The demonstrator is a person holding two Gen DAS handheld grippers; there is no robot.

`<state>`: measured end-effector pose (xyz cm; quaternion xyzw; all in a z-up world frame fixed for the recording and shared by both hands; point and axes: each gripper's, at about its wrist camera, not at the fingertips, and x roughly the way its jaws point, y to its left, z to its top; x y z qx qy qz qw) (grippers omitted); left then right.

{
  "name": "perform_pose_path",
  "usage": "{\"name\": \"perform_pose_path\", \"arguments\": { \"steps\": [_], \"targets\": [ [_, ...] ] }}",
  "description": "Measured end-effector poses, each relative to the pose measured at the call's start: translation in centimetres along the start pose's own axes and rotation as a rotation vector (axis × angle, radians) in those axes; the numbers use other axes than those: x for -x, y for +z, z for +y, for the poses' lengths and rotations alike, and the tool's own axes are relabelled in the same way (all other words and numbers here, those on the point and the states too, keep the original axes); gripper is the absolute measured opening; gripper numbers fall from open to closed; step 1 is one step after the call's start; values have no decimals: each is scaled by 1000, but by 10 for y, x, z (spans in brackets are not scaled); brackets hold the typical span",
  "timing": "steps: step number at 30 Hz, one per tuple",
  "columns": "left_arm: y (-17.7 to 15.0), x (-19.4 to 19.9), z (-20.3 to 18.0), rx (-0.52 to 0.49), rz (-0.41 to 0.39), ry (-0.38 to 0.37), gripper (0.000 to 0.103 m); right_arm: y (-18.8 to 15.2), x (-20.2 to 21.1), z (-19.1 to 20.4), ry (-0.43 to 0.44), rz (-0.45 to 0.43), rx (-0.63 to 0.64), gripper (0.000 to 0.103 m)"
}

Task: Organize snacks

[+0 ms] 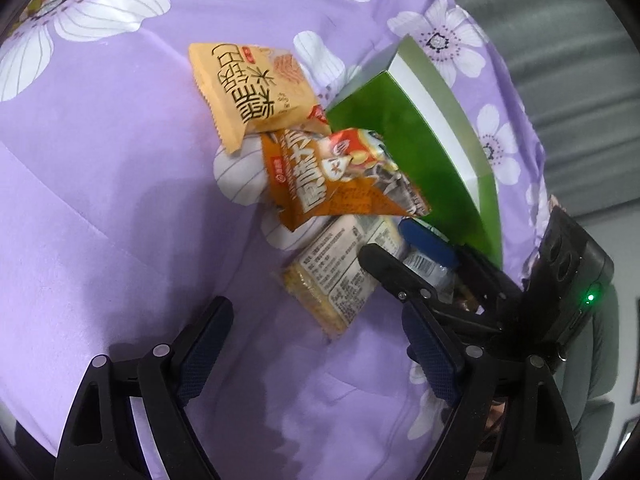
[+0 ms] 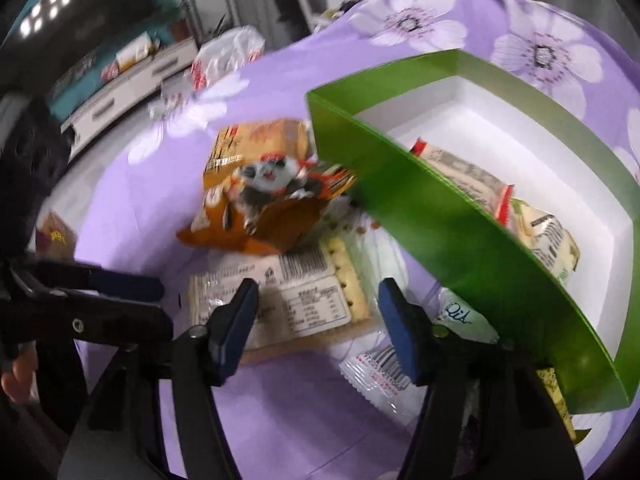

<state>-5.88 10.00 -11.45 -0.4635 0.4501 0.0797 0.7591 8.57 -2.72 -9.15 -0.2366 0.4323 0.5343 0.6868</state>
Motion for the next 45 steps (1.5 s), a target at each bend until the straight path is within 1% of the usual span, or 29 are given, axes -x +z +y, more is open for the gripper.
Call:
{"name": "perform_pose_path", "arguments": {
  "steps": [4, 7, 8, 11, 13, 15, 16, 18, 20, 22, 23, 25, 26, 27, 30, 32, 35, 40, 45],
  "targets": [
    [2, 2, 2, 13, 4, -19, 86, 0, 2, 2, 36, 61, 4, 53],
    [2, 2, 4, 11, 10, -26, 86, -12, 10, 16, 106, 92, 17, 47],
    [2, 2, 5, 9, 12, -28, 86, -19, 13, 24, 129, 107, 17, 46],
    [1, 3, 5, -14, 21, -20, 86, -37, 19, 44, 133, 116, 25, 48],
    [0, 4, 5, -28, 23, -20, 86, -45, 24, 49, 123, 94, 8, 48],
    [0, 5, 5, -48, 31, -18, 86, -49, 26, 49, 71, 64, -26, 47],
    [0, 5, 4, -55, 32, -15, 86, -50, 27, 47, 58, 54, -39, 47],
    [-1, 4, 1, -82, 30, 0, 86, -52, 24, 45, 81, 47, -82, 48],
    [-2, 4, -2, -109, 22, 17, 82, -55, 20, 47, 71, 52, -79, 48],
    [-4, 4, -4, -145, 9, 50, 72, -58, 15, 50, 56, 47, -74, 48],
    [-5, 4, -4, -158, 4, 64, 69, -59, 16, 52, 50, 36, -70, 48],
    [-6, 4, -5, -198, -13, 107, 57, -58, 17, 51, 44, 20, -80, 44],
    [-7, 3, -5, -209, -17, 122, 55, -60, 18, 50, 40, 11, -93, 42],
    [-8, 2, -6, -231, -23, 140, 53, -60, 19, 50, 32, 4, -96, 38],
    [-11, -1, -12, -288, -42, 180, 52, -64, 23, 53, 3, -13, -88, 34],
    [-12, 0, -14, -310, -47, 187, 52, -64, 24, 55, -1, -27, -99, 33],
    [-14, 1, -16, -325, -47, 186, 52, -69, 29, 54, 7, -44, -126, 32],
    [-21, 11, -24, -357, -60, 188, 52, -72, 43, 61, -4, -77, -138, 32],
    [-28, 22, -44, -419, -89, 176, 52, -74, 63, 64, -32, -132, -152, 32]
  ]
}}
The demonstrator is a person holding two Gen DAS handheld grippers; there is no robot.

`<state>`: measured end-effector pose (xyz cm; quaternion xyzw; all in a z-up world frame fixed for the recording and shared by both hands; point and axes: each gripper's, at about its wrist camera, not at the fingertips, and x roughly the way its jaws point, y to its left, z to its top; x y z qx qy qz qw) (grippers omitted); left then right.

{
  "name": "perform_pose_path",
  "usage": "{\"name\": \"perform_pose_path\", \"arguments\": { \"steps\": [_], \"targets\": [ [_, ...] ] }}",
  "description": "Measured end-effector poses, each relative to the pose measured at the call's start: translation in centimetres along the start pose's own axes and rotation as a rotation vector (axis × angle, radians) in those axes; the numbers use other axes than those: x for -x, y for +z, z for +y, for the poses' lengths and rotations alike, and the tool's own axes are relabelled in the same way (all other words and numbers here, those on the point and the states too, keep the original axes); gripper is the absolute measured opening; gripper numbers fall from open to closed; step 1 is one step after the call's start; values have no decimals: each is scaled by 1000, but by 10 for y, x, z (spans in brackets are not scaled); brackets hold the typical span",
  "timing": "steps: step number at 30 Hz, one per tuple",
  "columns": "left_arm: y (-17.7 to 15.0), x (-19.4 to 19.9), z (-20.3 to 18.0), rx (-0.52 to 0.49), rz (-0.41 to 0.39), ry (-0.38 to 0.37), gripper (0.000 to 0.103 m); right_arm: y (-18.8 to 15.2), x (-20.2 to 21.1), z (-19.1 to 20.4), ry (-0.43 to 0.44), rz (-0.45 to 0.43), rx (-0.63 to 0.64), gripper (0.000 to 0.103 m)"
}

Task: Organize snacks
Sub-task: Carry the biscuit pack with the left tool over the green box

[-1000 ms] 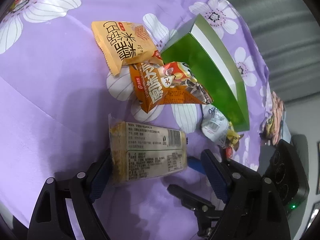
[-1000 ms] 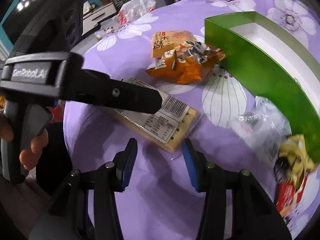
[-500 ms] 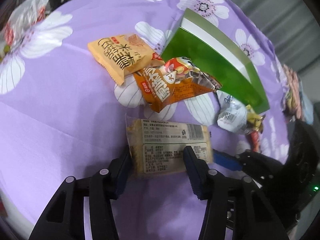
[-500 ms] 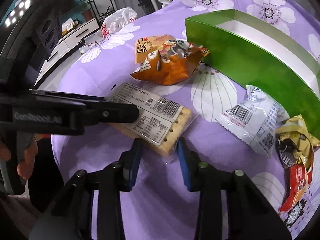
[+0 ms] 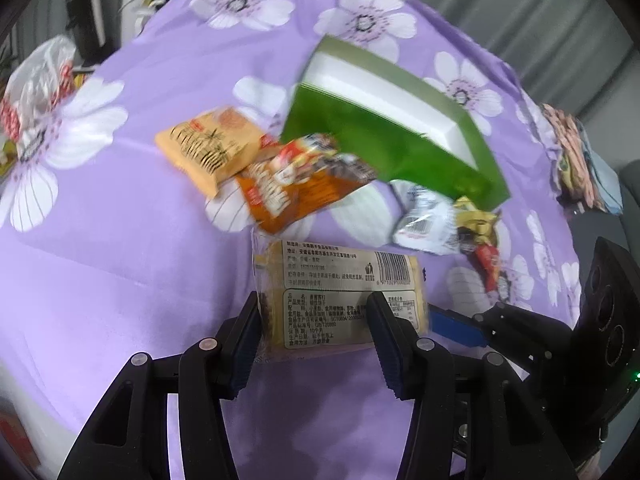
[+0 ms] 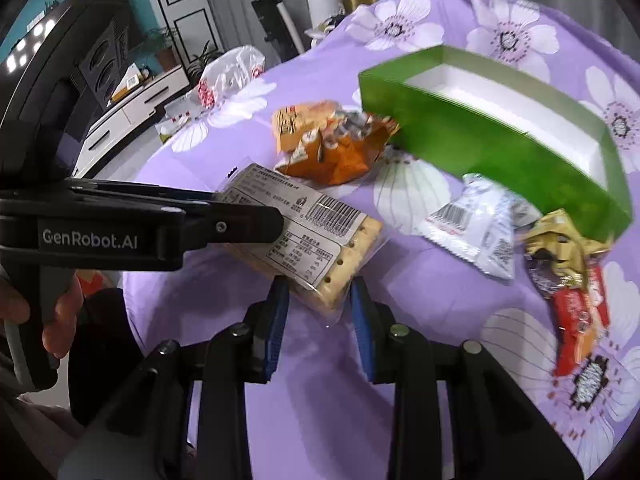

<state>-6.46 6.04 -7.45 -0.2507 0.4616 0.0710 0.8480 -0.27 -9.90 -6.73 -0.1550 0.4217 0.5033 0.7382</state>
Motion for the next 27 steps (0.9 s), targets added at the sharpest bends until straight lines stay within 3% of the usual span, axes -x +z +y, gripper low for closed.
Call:
{"name": "perform_pose_path", "arguments": {
  "steps": [11, 27],
  "targets": [
    [11, 20, -46, -118, -66, -47, 52, -1, 50, -15, -64, -121, -52, 32],
    [46, 18, -91, -220, -112, -90, 52, 13, 76, -51, -148, -221, -95, 32]
  ]
}}
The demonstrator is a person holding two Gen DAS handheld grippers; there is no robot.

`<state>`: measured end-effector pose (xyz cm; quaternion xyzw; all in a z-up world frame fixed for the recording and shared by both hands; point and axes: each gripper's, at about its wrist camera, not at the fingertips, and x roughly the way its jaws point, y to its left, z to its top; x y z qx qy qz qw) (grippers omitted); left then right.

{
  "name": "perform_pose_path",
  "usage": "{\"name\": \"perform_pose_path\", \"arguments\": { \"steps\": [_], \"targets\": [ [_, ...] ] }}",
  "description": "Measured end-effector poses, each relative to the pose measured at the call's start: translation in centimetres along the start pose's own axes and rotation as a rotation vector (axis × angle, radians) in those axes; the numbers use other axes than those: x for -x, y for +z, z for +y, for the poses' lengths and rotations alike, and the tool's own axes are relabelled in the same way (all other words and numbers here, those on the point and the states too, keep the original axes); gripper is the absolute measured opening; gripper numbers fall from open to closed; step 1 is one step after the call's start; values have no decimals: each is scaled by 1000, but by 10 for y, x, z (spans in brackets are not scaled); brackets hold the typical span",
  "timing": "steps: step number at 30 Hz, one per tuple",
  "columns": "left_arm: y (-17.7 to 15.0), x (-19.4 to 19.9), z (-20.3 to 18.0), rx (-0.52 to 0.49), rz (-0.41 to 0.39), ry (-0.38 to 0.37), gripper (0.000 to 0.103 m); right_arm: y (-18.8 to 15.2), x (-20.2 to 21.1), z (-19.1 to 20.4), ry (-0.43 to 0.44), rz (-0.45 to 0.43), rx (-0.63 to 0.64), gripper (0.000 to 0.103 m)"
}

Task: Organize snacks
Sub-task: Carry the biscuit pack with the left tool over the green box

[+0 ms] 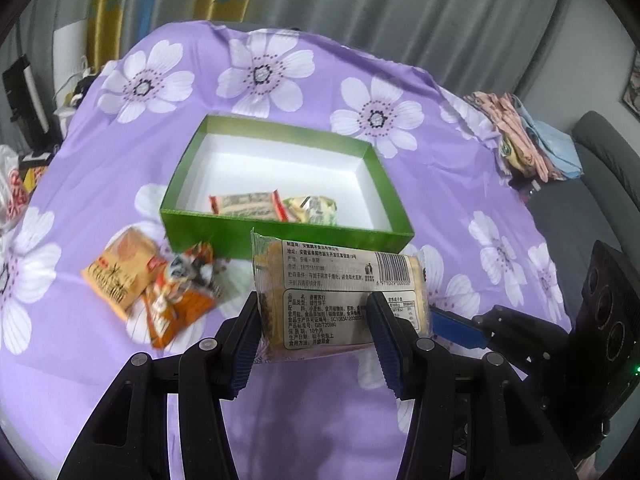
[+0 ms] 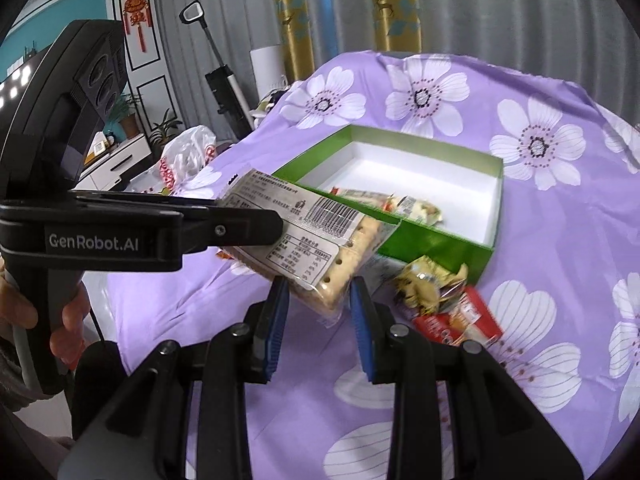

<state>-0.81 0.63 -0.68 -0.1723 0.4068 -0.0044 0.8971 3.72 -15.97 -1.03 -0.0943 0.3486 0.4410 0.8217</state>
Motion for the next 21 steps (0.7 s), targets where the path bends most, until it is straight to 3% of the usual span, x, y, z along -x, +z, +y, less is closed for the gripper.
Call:
{"name": "perform_pose_path", "arguments": {
  "steps": [8, 15, 21],
  "targets": [
    [27, -17, -2, -10, -8, -7, 52, 17, -11, -19, -22, -25, -11, 32],
    [68, -41, 7, 6, -8, -37, 52, 51, -32, -41, -55, -31, 26, 32],
    [95, -67, 18, 35, 17, -58, 52, 71, -57, -61, -66, -6, 33, 32]
  ]
}}
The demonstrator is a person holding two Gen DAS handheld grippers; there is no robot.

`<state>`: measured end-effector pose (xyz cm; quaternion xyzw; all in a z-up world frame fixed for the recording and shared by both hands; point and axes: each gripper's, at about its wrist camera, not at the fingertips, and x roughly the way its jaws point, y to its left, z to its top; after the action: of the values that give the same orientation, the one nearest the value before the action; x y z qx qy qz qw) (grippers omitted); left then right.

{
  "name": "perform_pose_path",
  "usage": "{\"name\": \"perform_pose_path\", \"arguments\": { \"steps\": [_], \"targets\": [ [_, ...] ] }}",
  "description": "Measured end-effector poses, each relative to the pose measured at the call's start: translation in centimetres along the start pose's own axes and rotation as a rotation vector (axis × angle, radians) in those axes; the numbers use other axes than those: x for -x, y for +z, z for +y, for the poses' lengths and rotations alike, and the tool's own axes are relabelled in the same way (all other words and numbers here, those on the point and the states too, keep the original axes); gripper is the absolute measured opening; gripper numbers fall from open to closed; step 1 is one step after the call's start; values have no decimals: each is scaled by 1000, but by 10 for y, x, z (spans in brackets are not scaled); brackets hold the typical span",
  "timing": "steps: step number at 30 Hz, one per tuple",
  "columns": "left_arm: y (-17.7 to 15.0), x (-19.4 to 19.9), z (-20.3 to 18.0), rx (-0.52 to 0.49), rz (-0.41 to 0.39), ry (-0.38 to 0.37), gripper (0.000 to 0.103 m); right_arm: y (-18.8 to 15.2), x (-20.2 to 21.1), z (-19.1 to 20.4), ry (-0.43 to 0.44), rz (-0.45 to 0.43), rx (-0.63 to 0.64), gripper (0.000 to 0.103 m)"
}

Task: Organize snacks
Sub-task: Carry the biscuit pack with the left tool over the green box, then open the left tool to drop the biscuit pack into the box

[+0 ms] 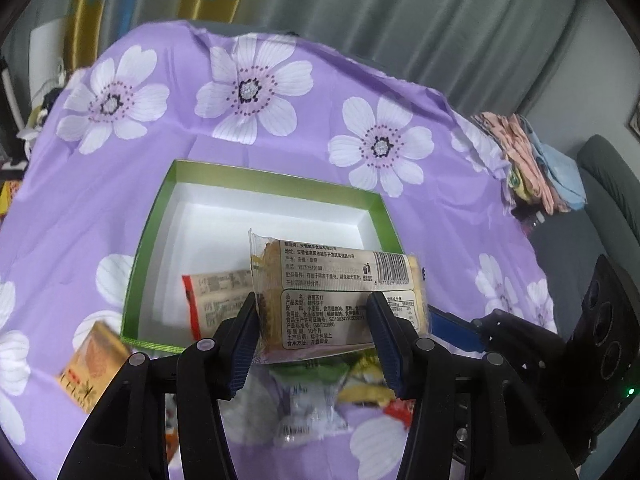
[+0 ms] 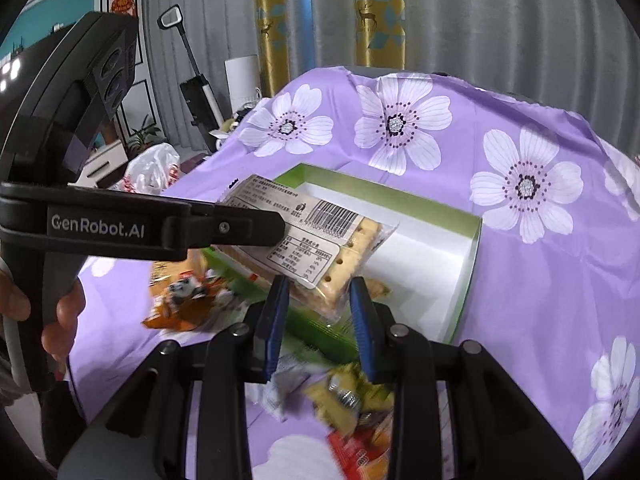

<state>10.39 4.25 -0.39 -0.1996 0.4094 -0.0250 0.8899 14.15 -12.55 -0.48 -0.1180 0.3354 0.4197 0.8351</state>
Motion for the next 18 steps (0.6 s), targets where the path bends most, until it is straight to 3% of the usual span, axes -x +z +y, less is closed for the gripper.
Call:
{"name": "perform_pose_path", "arguments": {
  "steps": [13, 18],
  "targets": [
    [7, -63, 32, 120, 118, -9, 52, -7, -54, -20, -5, 124, -17, 32],
    [6, -76, 37, 132, 133, 45, 53, -6, -60, -21, -5, 128, -29, 35]
  ]
}}
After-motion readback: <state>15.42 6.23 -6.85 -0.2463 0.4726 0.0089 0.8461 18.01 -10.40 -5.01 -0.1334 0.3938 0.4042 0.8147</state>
